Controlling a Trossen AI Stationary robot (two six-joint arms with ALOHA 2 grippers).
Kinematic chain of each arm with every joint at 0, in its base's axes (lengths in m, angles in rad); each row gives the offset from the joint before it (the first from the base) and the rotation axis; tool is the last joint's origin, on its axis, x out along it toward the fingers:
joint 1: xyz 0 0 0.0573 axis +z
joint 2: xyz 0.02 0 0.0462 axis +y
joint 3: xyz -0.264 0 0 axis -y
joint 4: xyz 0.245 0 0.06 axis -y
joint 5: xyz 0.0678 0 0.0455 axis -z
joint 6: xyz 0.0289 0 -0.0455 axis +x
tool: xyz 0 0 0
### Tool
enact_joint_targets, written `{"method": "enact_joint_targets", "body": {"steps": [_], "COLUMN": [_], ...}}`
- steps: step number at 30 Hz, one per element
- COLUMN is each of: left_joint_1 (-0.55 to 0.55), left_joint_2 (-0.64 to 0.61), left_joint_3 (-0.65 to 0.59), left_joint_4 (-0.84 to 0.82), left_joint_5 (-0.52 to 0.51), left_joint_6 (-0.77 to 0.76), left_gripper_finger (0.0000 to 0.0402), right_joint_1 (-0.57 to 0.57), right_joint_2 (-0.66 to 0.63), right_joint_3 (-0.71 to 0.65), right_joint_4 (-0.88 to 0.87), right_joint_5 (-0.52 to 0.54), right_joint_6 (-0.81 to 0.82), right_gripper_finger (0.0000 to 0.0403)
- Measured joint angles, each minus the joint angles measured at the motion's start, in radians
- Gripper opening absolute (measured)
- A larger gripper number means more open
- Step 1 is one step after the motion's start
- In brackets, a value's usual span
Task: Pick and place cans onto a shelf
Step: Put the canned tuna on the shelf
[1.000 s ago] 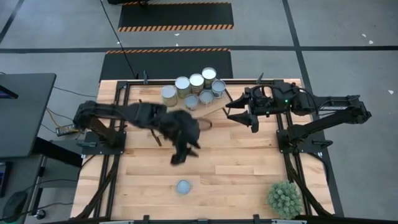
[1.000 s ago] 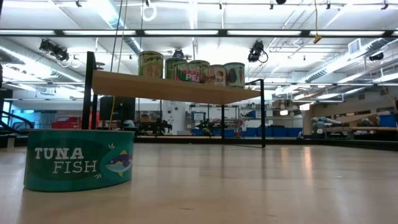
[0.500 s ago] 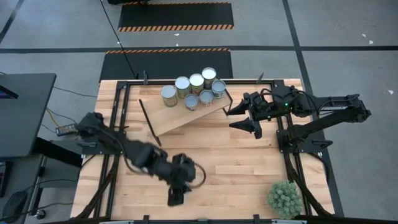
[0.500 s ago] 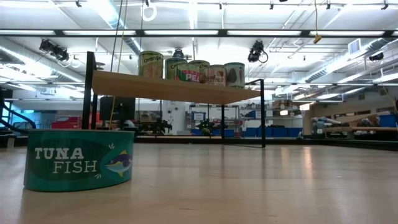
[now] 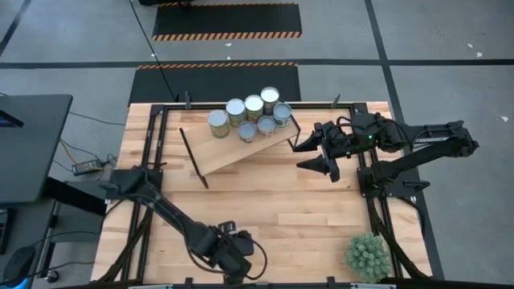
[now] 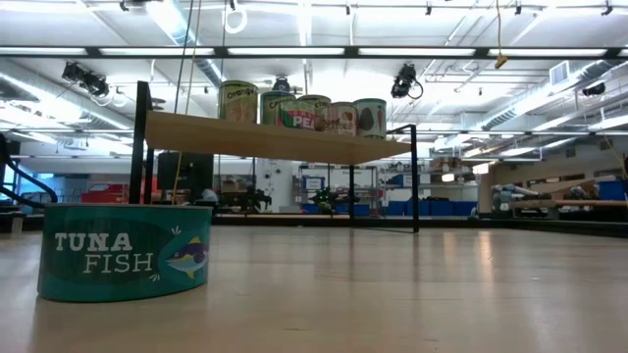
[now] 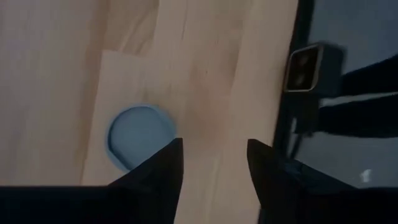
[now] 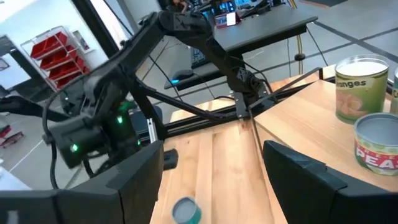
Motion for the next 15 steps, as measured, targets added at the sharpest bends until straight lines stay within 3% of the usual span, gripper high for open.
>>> {"method": "enact_joint_targets", "body": {"steps": [6, 15], "left_joint_1": [-0.014, -0.017], "left_joint_2": [0.082, 0.137], "left_joint_3": [0.000, 0.000], "left_joint_4": [-0.002, -0.037], "left_joint_5": [-0.006, -0.101], "left_joint_6": [0.113, 0.189], "left_gripper_finger": [0.0192, 0.0164], "right_joint_1": [0.003, 0.003], "right_joint_2": [0.000, 0.000], "right_joint_3": [0.000, 0.000], "right_joint_4": [-0.002, -0.002], "right_joint_5": [0.028, 0.030], "right_joint_6": [-0.018, -0.008], "right_gripper_finger": [0.0281, 0.0281]}}
